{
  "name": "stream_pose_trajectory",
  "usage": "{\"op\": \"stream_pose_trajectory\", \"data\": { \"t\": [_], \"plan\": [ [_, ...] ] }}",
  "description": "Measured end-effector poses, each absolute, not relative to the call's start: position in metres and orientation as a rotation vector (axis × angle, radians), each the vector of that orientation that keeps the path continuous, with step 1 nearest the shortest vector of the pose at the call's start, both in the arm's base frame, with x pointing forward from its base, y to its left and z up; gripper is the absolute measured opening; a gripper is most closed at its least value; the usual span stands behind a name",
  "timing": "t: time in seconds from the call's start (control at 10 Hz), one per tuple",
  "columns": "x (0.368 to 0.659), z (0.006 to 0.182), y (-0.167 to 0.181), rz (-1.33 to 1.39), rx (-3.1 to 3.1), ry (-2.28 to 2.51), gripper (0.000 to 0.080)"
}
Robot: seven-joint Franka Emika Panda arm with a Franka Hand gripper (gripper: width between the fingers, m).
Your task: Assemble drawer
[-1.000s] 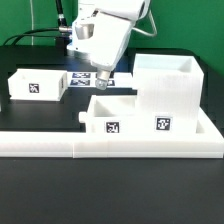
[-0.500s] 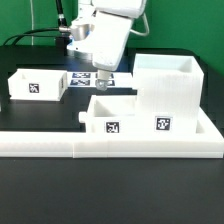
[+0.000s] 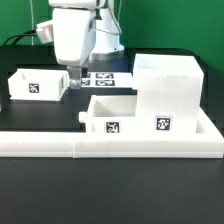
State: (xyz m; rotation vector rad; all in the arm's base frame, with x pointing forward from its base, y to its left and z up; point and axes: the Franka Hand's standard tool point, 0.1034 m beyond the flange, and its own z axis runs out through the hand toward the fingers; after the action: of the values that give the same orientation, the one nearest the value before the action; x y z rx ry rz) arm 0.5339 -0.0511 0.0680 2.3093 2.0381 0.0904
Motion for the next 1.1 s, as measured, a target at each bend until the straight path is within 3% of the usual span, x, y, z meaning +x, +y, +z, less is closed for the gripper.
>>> {"op": "stream_pose_trajectory", "data": {
  "t": [0.4,0.8,1.1],
  "plan": [
    [0.532,0.063,-0.047,0.101,2.327,2.036,0.0649],
    [0.536,0.062,-0.015,0.136,2.314,2.063,0.0649],
    [0.535,0.061,-0.018,0.133,2.32,2.059,0.0649]
  ]
}}
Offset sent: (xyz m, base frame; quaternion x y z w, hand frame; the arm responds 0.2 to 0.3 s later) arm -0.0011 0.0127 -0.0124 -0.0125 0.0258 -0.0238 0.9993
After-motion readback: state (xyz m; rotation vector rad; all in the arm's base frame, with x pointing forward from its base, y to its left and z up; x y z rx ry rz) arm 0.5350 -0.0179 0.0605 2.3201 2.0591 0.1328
